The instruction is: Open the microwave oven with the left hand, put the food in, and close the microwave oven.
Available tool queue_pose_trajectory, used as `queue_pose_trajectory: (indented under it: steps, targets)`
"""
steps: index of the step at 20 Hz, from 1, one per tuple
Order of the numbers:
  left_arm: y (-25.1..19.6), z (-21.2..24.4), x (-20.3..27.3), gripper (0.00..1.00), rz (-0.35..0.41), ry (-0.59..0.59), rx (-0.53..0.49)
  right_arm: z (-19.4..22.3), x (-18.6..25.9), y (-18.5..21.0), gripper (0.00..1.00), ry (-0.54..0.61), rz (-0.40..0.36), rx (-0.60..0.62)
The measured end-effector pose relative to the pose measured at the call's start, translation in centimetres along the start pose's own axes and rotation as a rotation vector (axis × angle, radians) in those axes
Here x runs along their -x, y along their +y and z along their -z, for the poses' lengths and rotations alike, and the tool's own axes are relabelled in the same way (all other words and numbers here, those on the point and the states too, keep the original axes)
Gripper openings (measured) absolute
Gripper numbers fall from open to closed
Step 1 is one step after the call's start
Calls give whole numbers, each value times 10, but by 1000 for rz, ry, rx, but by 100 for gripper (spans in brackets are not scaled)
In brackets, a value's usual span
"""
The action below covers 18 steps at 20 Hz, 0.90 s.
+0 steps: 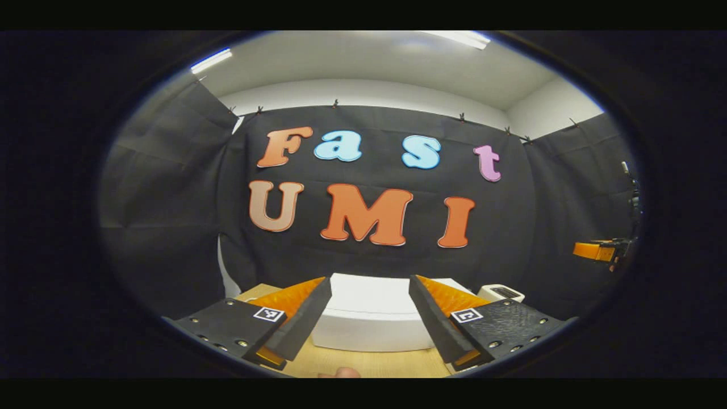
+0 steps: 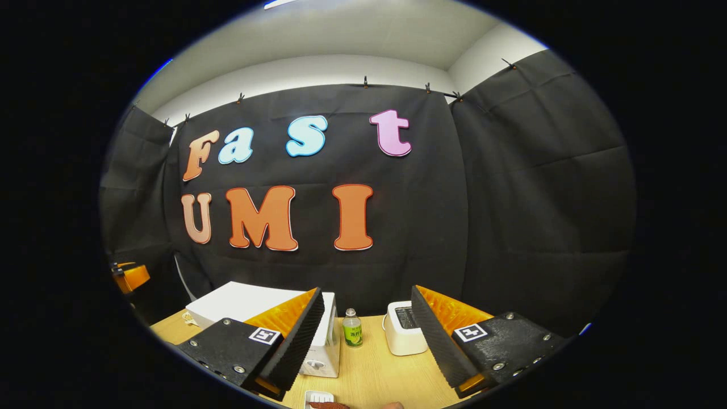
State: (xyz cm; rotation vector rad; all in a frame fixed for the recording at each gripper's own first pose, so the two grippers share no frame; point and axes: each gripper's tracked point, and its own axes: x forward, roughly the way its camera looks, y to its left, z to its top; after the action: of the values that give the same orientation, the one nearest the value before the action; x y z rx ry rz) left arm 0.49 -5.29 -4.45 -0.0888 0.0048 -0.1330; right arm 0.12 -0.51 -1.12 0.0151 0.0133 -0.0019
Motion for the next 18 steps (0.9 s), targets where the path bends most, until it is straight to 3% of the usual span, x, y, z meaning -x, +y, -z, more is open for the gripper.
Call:
queue_pose_trajectory:
  steps: [9,10,18]
  targets:
    - [-65,81,-8,90,93,42,-23,5,-5,-7,95,8,16,-2]
    - [-73,95,-10,94,101,56,-36,5,-6,-8,95,8,18,1]
    - [-120,221,-36,90,162,154,-111,13,-10,-20,95,22,34,8]
